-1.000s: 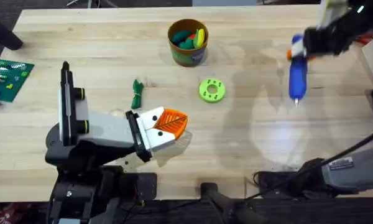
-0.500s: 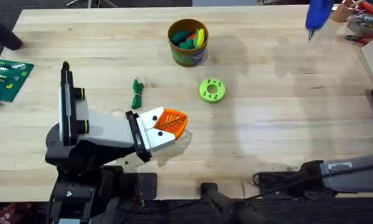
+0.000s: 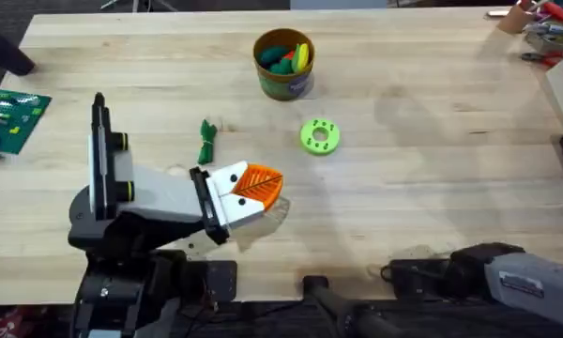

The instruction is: Pick up the gripper from the table and insert it into the empty holder that is missing its gripper. Then pick up a screw, insert it into the mounting hole, and use the screwdriver to tighten it. Finally, clean up the table by picking up the vegetable and placing it into the bucket.

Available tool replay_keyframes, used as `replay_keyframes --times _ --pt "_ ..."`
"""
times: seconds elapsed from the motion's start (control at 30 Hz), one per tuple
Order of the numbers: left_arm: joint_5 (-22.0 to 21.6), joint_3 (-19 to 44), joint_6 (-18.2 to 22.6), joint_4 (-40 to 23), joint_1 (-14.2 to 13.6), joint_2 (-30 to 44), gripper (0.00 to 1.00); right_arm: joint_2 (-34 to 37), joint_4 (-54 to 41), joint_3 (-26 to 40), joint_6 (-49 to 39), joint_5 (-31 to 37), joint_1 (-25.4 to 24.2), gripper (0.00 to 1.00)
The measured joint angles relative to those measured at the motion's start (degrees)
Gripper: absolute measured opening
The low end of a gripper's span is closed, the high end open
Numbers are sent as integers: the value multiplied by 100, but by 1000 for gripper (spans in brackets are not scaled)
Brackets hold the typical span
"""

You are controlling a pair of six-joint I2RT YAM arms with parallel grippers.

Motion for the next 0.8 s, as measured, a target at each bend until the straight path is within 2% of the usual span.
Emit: replay_keyframes --times 0.13,0.3,0.4,0.57,0.8 --pt "0 0 -2 0 0 2 13 -508 1119 -933 133 -171 112 30" --pt "0 0 -1 0 0 2 13 -904 3632 -2562 624 -761 115 30" --pt "0 0 -1 0 0 1 13 -845 4838 -3212 1019 -1320 115 30" --pt "0 0 0 0 0 0 13 -408 6079 -3561 1554 -2316 207 30" --pt "0 0 0 0 0 2 13 -159 6353 -3579 1828 -2802 714 30"
